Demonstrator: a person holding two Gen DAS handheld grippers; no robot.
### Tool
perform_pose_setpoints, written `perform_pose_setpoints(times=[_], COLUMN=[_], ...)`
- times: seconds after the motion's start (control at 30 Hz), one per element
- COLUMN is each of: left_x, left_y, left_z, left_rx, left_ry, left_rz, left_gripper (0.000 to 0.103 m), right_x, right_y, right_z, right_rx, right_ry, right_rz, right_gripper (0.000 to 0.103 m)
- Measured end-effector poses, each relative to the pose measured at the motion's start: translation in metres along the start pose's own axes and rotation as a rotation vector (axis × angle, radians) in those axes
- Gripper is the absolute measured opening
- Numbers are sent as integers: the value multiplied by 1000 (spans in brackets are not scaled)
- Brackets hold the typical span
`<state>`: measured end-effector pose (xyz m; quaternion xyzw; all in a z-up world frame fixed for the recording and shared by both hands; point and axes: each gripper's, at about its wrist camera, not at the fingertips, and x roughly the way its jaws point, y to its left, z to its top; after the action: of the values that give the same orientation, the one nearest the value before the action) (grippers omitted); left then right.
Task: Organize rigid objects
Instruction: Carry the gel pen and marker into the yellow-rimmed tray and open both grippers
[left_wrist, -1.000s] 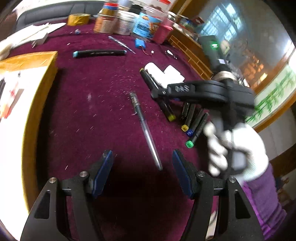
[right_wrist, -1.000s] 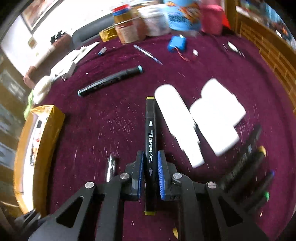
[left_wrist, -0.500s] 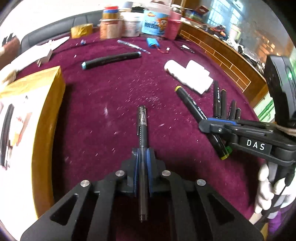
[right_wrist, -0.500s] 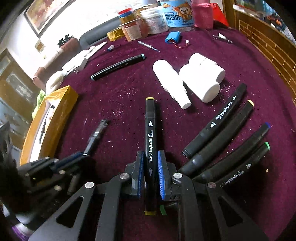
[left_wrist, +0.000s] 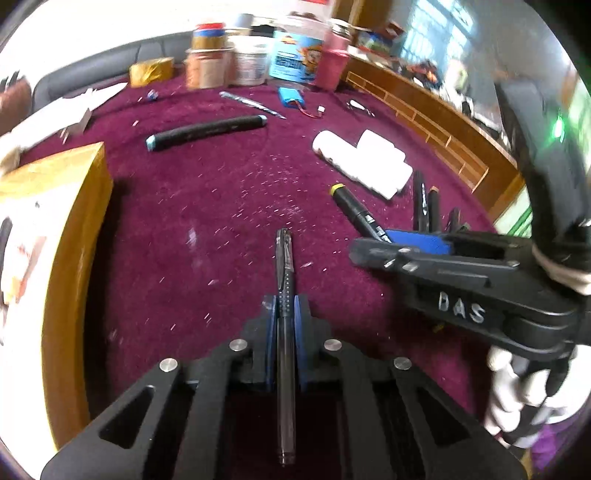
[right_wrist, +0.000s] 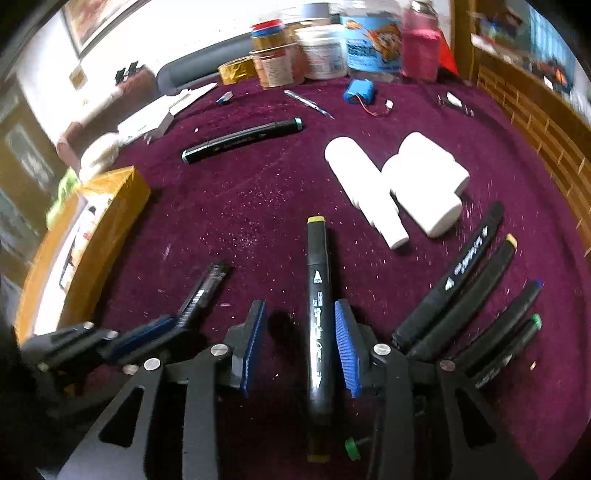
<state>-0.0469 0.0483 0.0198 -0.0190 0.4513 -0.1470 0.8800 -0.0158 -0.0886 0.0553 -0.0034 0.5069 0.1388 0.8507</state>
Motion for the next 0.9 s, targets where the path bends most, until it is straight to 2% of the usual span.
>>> perform_pose_setpoints(times=[0.03, 0.07, 0.1, 0.2, 0.37, 0.53, 0.6, 0.8, 0.9], left_x=[-3, -8, -14, -34, -77, -113, -121, -139, -137], left_y=[6, 11, 15, 17, 34, 72, 92, 161, 184], left_z=[-2, -4, -6, -11, -16, -24, -25, -29, -27], left_rx=[-27, -51, -65, -79, -149, -233, -262, -337, -344], left_ry=[-1, -4, -12, -54, -142, -205, -216, -234, -208], left_rz=[-19, -32, -43, -75, -178, -214, -193, -31, 46], left_gripper=[7, 7, 7, 7, 7, 7, 7, 7, 7], right_x=[0, -2, -5, -19, -45, -55, -54, -40, -30], right_y=[1, -1, -2, -2, 8, 33, 44, 82, 102], right_z=[0, -1, -3, -6, -2, 8, 11, 22, 27], right_rx=[-3, 9, 22, 28, 45, 36, 35, 40, 37], right_ry=[-3, -1, -4, -41, -78, -79, -68, -10, 19], right_rz=[-13, 13, 43, 52, 138, 232, 274, 401, 440], right_gripper=[13, 13, 13, 13, 13, 13, 13, 13, 13])
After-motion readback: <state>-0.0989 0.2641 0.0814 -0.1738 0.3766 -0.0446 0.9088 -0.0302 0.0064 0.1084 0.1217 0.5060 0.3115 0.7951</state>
